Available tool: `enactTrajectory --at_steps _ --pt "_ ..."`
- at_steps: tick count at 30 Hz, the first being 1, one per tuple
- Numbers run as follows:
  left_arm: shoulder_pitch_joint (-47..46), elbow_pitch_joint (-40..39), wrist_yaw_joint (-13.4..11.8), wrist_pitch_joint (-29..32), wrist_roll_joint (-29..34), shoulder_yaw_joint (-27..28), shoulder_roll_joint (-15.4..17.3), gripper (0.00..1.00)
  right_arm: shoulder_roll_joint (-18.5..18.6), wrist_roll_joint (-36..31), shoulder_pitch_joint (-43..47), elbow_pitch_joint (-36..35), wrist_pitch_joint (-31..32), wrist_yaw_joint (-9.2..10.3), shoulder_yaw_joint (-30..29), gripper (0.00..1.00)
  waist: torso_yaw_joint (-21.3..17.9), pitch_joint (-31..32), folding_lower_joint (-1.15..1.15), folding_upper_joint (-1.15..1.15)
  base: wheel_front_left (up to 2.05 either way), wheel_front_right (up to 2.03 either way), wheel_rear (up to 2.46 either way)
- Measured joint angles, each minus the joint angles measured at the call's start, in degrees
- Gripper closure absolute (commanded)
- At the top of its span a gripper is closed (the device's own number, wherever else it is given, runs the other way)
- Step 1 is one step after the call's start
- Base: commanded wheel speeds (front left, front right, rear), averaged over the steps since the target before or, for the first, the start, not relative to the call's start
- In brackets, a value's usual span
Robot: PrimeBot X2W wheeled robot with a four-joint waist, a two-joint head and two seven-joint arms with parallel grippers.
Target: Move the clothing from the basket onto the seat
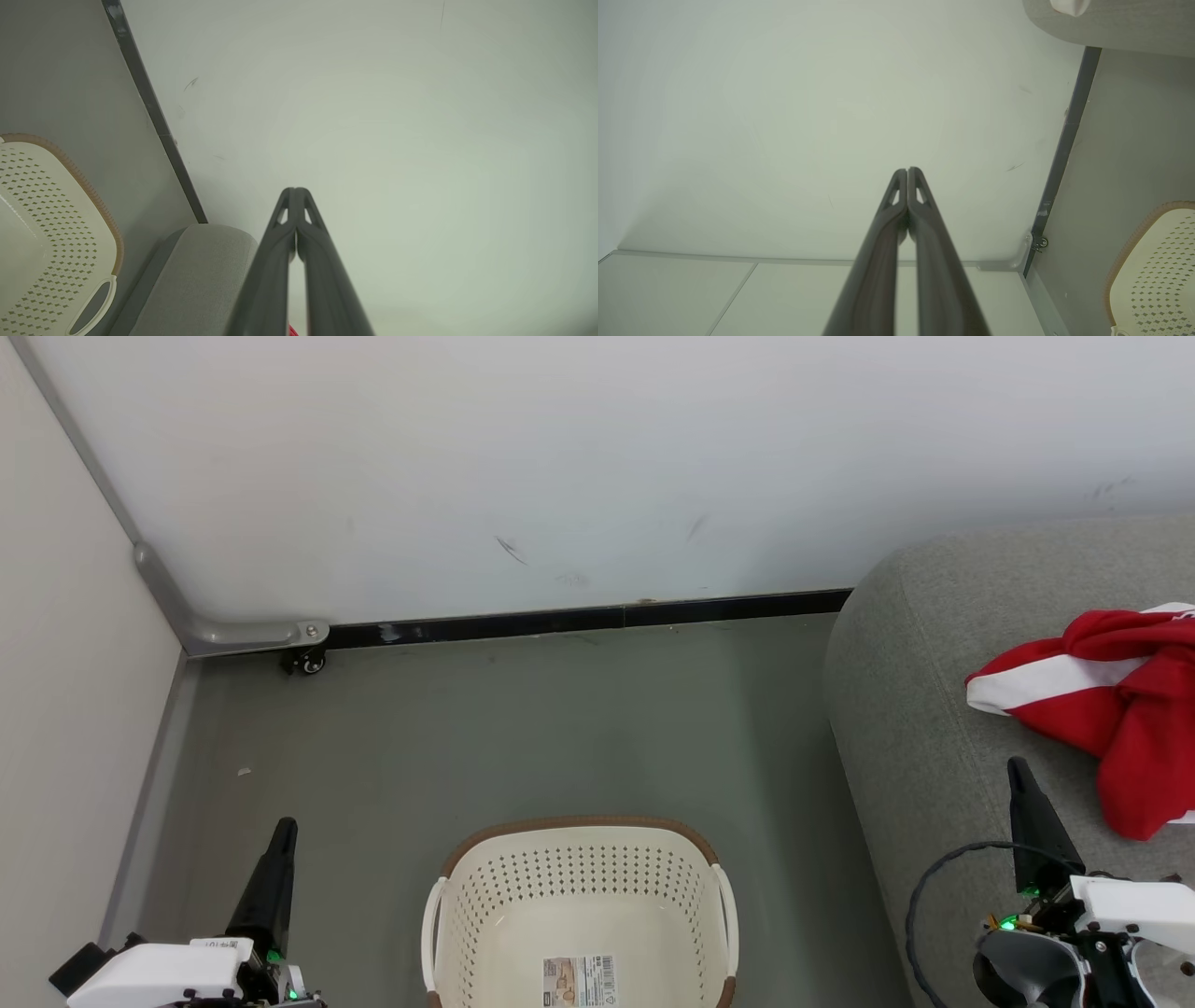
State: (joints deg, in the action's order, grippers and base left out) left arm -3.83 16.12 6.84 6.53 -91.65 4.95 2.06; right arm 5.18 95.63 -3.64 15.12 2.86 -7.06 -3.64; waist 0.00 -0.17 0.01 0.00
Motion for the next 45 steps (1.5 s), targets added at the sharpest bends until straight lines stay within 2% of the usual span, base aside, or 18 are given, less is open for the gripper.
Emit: enactTrajectory --at_steps 45 --pt "0.0 -0.2 0.0 0.0 0.0 0.0 0.0 1.0 -0.1 0.0 0.0 0.0 0.3 0.0 -0.3 1.0 0.0 0.0 0.0 0.0 0.0 0.0 0.0"
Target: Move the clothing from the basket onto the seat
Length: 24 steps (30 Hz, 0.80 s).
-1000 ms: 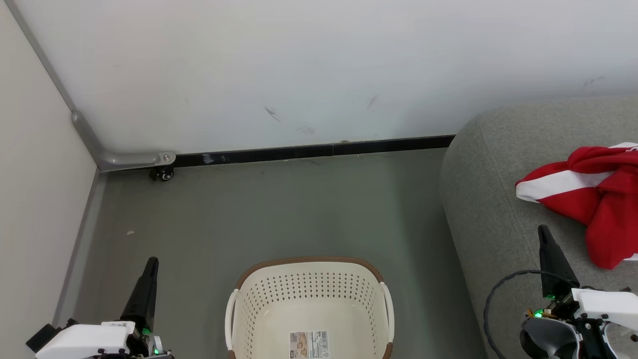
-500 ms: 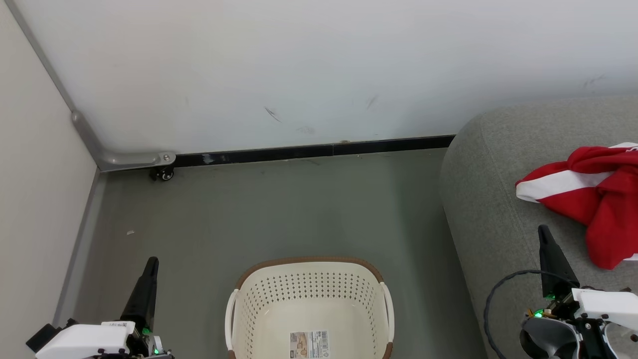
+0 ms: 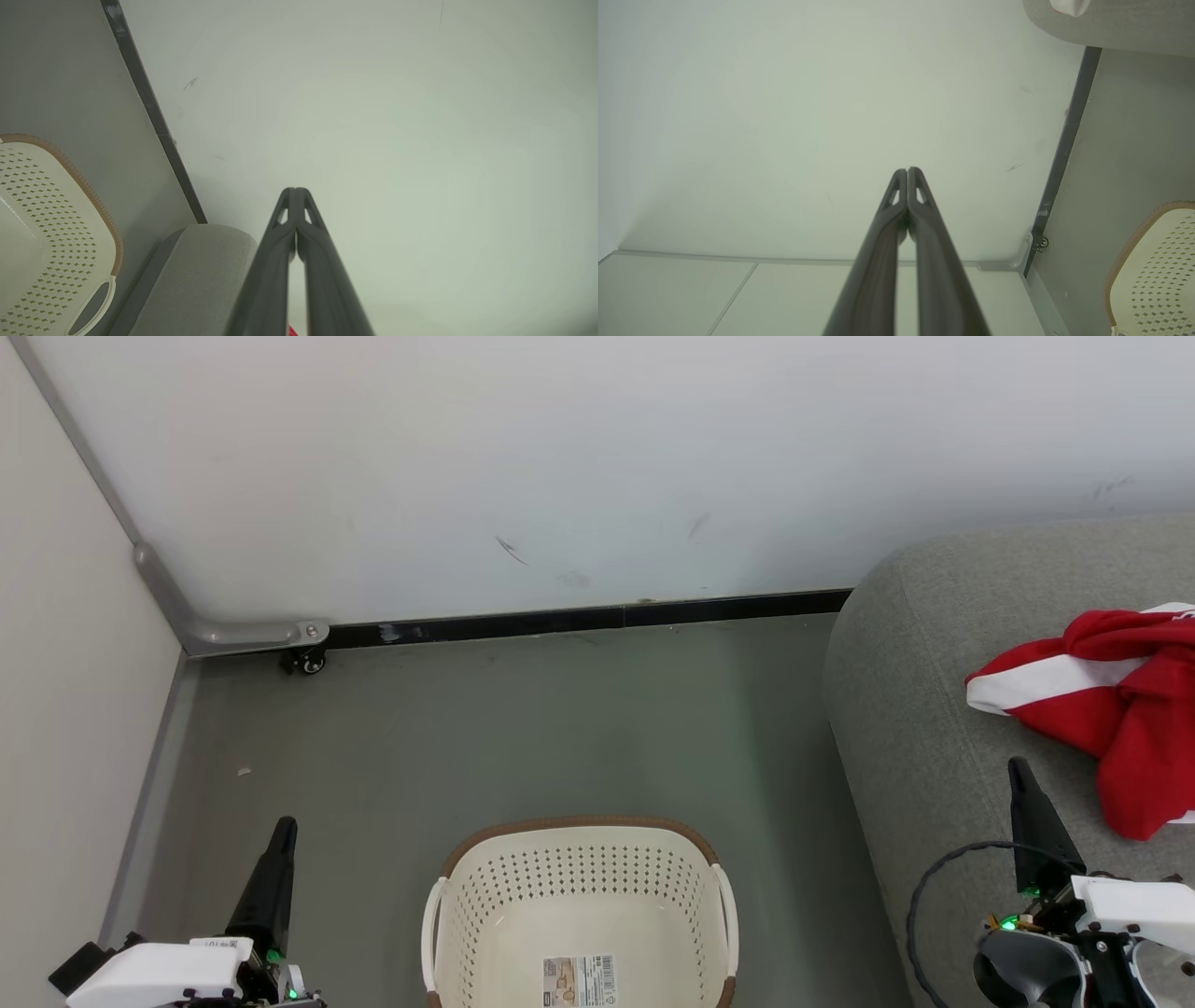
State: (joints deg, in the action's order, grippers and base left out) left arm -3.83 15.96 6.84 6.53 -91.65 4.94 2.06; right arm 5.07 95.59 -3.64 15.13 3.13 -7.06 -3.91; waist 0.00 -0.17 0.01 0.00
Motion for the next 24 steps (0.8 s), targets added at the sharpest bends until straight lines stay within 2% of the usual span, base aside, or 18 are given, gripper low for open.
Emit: enactTrajectory --at_steps 24 --pt "0.0 0.0 0.0 0.0 0.0 0.0 0.0 1.0 -0.1 -0.1 0.0 0.0 0.2 0.0 -0.2 1.0 0.0 0.0 0.0 0.0 0.0 0.0 0.0"
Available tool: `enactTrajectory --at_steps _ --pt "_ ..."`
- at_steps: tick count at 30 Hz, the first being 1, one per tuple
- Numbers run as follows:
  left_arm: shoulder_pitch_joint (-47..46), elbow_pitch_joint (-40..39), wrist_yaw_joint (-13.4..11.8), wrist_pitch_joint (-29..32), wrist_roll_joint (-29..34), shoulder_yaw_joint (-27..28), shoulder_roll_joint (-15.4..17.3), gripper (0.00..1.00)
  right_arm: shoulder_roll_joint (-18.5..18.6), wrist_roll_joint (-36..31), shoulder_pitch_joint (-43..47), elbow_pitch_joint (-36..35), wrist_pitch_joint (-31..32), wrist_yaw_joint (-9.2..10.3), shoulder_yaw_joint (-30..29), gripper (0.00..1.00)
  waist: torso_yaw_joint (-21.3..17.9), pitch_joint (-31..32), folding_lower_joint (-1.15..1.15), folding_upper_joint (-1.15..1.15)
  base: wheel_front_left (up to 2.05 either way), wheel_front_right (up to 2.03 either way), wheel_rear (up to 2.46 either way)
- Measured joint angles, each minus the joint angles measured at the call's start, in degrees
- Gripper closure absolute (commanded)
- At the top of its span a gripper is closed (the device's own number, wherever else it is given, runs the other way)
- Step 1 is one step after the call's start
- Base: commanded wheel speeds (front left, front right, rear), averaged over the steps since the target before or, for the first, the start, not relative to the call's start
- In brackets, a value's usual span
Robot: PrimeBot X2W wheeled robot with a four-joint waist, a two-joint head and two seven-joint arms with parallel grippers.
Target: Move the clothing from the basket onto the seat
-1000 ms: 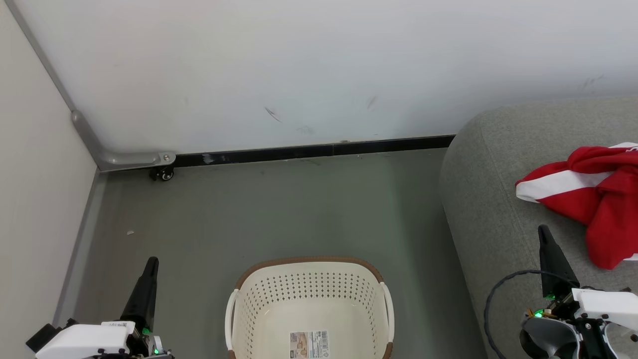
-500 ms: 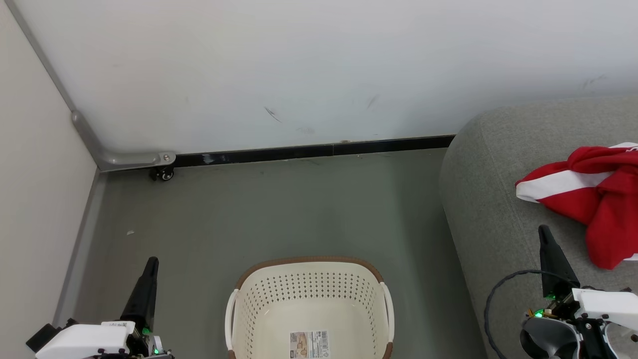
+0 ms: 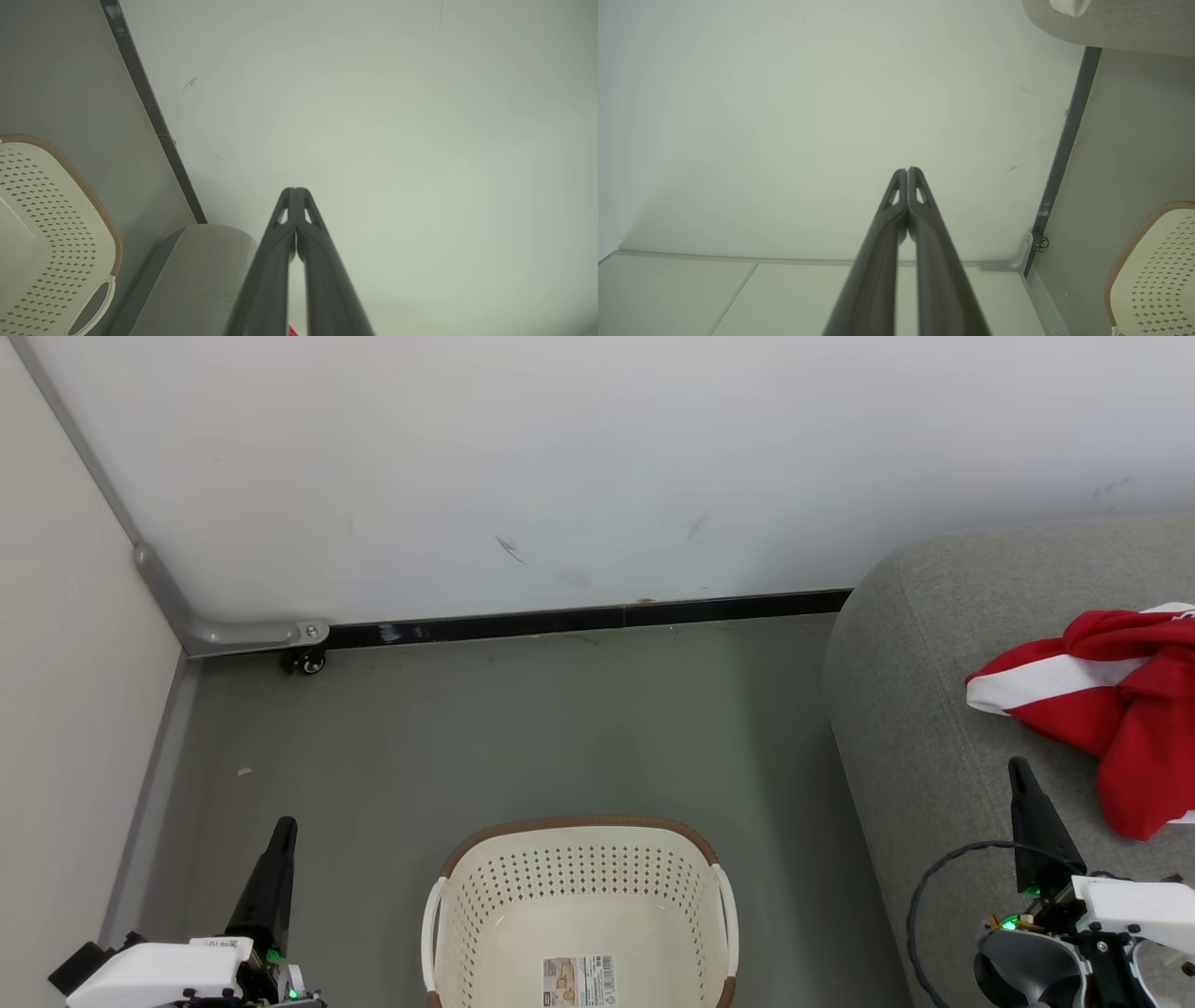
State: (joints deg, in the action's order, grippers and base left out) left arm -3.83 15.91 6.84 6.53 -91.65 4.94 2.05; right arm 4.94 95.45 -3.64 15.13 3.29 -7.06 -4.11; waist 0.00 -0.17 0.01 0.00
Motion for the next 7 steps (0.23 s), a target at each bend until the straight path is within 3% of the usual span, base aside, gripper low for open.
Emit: enactTrajectory --at_steps 7 --pt "0.0 0.0 0.0 0.0 0.0 0.0 0.0 1.0 0.0 0.0 0.0 0.0 0.0 0.0 -0.1 1.0 0.0 0.0 0.0 0.0 0.0 0.0 0.0"
